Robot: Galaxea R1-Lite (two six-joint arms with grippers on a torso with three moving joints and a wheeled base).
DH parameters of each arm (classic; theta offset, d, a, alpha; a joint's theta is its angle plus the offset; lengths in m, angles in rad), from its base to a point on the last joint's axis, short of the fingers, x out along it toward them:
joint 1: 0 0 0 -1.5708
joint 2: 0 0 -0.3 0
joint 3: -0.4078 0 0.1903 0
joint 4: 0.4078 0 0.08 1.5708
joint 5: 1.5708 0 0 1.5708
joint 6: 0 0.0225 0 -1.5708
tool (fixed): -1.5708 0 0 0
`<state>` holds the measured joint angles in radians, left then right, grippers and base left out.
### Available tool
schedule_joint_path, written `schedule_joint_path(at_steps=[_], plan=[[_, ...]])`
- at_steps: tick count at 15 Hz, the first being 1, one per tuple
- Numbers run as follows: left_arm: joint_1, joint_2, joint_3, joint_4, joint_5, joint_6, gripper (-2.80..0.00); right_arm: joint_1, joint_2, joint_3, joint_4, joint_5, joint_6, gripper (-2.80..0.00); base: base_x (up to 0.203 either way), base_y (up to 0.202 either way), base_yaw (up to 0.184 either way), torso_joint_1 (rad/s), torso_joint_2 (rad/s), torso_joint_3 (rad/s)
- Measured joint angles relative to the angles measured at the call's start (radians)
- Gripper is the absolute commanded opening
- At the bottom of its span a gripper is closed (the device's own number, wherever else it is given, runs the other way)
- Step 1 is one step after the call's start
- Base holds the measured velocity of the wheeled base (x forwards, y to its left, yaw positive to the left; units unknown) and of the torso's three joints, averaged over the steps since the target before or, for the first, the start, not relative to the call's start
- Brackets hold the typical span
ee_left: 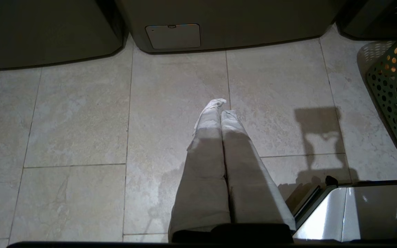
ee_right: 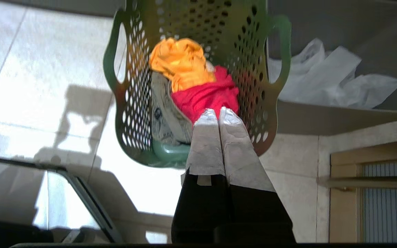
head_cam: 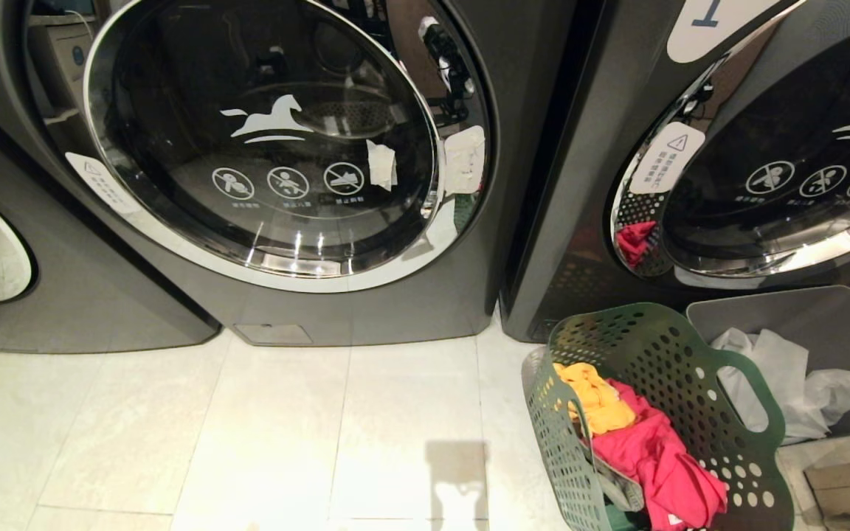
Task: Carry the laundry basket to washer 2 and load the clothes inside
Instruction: Open the lid of the washing machine
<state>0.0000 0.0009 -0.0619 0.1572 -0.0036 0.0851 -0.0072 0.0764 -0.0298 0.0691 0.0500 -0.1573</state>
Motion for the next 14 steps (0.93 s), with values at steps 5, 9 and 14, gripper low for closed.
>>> schedule_joint_path(at_steps=[5, 9, 14], plan=[[0.0, -0.001, 0.005, -0.006, -0.001, 0.006, -2.8, 0.003, -0.069, -0.001, 0.007, -0.003, 0.043, -2.8, 0.0, 0.0, 0.0, 0.0, 0.0, 0.0], [0.0, -0.001, 0.005, -0.006, -0.001, 0.006, -2.8, 0.003, -0.078, -0.001, 0.008, -0.019, 0.049, -2.8, 0.0, 0.0, 0.0, 0.0, 0.0, 0.0], [0.0, -0.001, 0.005, -0.006, -0.001, 0.004, -2.8, 0.003, -0.078, 0.003, 0.005, -0.018, 0.045, -2.8, 0.0, 0.0, 0.0, 0.004, 0.0, 0.16]])
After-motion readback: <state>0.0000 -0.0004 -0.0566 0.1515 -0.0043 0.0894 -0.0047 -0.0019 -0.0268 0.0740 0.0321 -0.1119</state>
